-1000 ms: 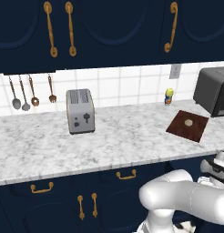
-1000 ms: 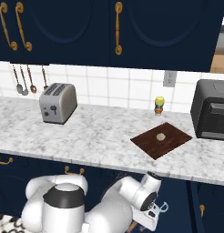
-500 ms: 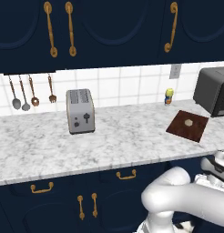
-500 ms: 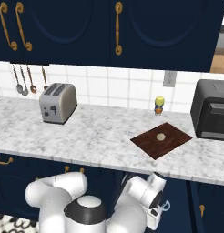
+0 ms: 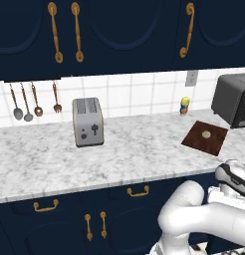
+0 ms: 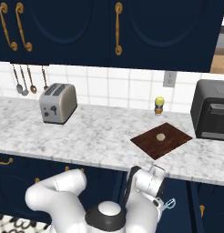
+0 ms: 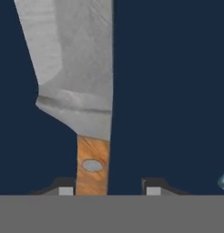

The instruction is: Place the appropriate cutting tool for cutting the garlic skin on the cutting board.

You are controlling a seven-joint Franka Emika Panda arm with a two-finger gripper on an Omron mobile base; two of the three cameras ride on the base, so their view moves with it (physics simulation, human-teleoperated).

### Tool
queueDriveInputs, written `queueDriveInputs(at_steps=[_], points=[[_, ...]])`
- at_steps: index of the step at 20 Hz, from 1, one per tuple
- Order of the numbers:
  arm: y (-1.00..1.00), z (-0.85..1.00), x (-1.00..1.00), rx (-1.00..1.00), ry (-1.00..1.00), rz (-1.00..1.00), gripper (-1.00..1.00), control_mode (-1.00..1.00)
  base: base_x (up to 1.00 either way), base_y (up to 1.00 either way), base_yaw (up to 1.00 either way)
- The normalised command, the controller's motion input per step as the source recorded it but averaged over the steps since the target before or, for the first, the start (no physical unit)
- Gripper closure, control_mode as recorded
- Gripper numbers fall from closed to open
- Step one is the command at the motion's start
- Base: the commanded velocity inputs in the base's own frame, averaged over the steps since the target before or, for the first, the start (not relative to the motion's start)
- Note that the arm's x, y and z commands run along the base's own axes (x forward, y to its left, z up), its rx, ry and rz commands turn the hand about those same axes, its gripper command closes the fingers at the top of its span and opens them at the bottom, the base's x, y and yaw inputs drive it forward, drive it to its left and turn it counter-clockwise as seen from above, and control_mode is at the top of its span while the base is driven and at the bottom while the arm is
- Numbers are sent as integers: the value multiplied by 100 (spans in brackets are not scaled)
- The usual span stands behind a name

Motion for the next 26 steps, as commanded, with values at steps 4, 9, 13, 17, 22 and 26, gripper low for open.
queueDriveInputs(at_steps=[4, 9, 13, 17, 22, 26], points=[[28, -34, -14, 1, 0, 0, 100, -100, 0, 0, 0], [11, 14, -16, 0, -1, 0, 100, -100, 0, 0, 0], [-3, 75, -36, 0, -6, 0, 100, -100, 0, 0, 0], [-10, 58, -33, 0, -3, -3, 100, -100, 0, 0, 0], [24, 50, -26, 0, -4, -13, 100, -100, 0, 0, 0], [19, 69, -16, 0, -9, -22, 100, -100, 0, 0, 0]])
